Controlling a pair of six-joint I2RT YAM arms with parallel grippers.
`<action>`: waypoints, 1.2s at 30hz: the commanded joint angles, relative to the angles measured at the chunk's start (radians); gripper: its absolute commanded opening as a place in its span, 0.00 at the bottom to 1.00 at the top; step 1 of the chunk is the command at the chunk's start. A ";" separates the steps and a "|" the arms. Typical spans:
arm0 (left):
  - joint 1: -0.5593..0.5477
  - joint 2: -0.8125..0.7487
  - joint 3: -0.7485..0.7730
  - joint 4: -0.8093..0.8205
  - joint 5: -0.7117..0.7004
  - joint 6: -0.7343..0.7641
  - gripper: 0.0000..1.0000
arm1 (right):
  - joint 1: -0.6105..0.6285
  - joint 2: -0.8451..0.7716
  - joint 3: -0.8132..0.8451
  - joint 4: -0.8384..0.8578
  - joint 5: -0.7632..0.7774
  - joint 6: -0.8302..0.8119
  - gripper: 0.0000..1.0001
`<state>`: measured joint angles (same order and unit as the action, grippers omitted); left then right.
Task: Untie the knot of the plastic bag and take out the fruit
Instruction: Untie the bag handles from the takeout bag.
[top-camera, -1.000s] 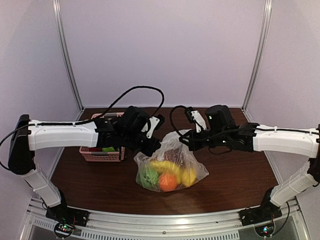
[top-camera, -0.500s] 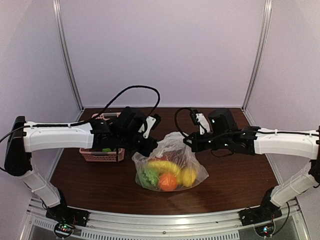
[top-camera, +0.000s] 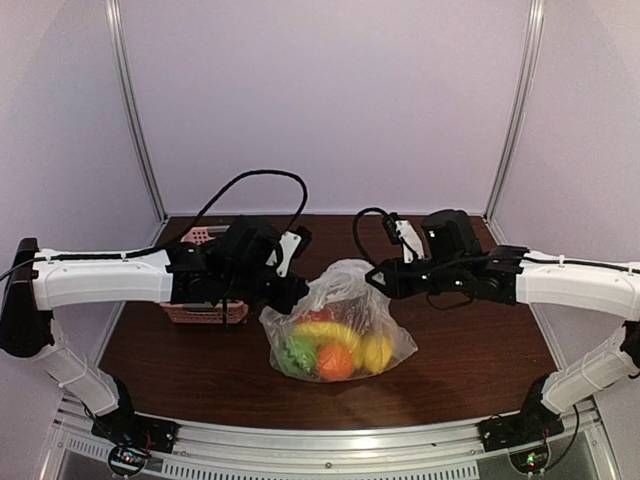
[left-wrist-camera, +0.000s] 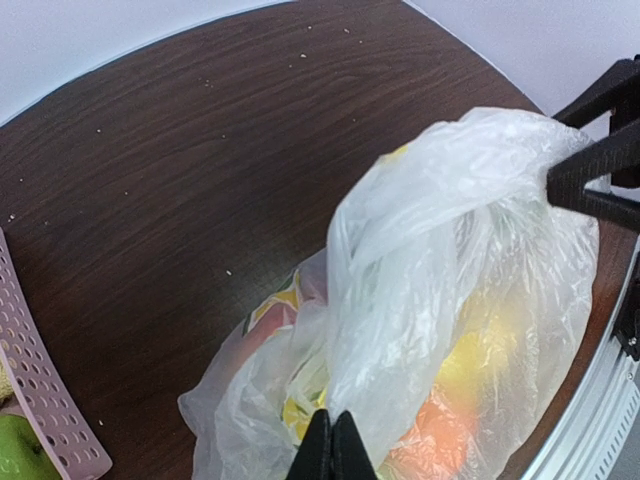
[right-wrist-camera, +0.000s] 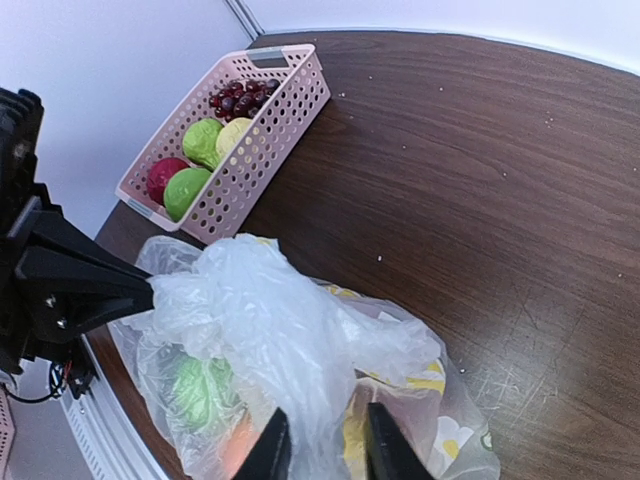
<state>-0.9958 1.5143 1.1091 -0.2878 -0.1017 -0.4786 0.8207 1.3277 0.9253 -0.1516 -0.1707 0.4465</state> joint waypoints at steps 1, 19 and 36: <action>0.002 -0.047 -0.033 0.057 0.030 0.001 0.00 | -0.009 -0.019 0.106 -0.101 -0.005 -0.052 0.37; 0.003 -0.041 -0.035 0.070 0.037 -0.016 0.00 | 0.000 0.227 0.410 -0.303 -0.129 -0.198 0.56; 0.002 -0.039 -0.028 0.070 0.025 -0.048 0.00 | 0.007 0.254 0.405 -0.254 -0.094 -0.154 0.13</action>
<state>-0.9958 1.4815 1.0836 -0.2558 -0.0696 -0.5003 0.8234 1.6077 1.3388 -0.4313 -0.2760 0.2722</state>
